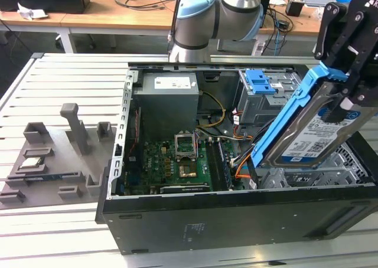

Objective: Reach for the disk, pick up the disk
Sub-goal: 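Pick up the disk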

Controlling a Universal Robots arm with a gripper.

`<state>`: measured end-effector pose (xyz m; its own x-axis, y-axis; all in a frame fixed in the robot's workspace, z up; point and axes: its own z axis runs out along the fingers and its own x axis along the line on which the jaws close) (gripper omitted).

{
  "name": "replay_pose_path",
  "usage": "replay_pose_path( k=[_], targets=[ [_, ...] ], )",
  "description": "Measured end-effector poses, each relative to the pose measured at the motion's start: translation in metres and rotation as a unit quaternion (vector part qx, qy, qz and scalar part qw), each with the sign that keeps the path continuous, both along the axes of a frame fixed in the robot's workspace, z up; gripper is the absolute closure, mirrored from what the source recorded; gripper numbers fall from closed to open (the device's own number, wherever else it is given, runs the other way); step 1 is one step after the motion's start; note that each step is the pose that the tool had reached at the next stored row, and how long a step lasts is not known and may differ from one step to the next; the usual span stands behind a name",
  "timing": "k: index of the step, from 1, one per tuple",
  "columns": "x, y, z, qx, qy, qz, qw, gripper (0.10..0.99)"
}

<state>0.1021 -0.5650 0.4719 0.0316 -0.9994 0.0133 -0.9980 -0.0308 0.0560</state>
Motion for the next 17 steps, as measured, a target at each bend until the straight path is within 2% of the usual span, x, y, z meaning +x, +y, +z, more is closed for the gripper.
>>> replay_pose_path(
  k=[5, 6, 9, 12, 17],
  targets=[
    [0.0202, 0.0, -0.0004, 0.0022, 0.0006, 0.0, 1.0, 0.722],
    [0.0295, 0.0004, -0.0009, 0.0023, 0.0009, 0.0, 1.0, 0.722],
    [0.0443, 0.0042, -0.0021, 0.0023, 0.0013, 0.0, 1.0, 0.722],
    [0.0532, 0.0083, -0.0041, 0.0023, 0.0017, 0.0, 1.0, 0.722],
    [0.0556, 0.0201, -0.0069, 0.0022, 0.0017, 0.0, 1.0, 0.722]
  ],
)
